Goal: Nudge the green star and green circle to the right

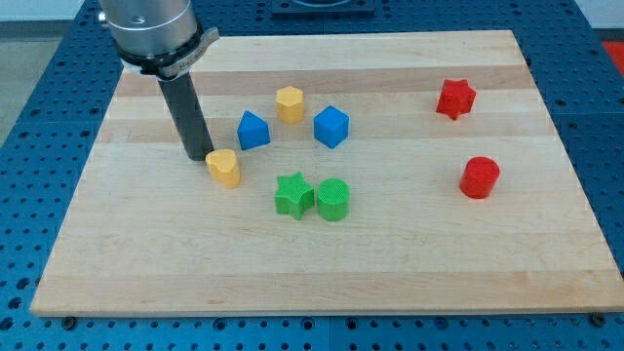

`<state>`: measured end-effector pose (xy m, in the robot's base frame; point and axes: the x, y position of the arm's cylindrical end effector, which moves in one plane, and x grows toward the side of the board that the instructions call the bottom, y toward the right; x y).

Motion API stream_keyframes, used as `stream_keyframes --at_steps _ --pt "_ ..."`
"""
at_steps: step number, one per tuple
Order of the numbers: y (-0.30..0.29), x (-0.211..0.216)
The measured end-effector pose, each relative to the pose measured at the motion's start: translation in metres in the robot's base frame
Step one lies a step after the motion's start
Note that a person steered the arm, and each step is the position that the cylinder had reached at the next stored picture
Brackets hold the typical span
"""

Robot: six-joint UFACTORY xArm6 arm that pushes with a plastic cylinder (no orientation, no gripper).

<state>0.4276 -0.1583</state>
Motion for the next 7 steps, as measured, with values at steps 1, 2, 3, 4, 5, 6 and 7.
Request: stream_keyframes --at_steps 1,2,3,4,5,6,7 --pt "-0.002 0.013" --pt "0.005 0.013" --pt "0.01 0.013" --pt "0.009 0.011" --pt "0.001 -0.015" --pt "-0.041 0.021" --pt "-0.069 0.087"
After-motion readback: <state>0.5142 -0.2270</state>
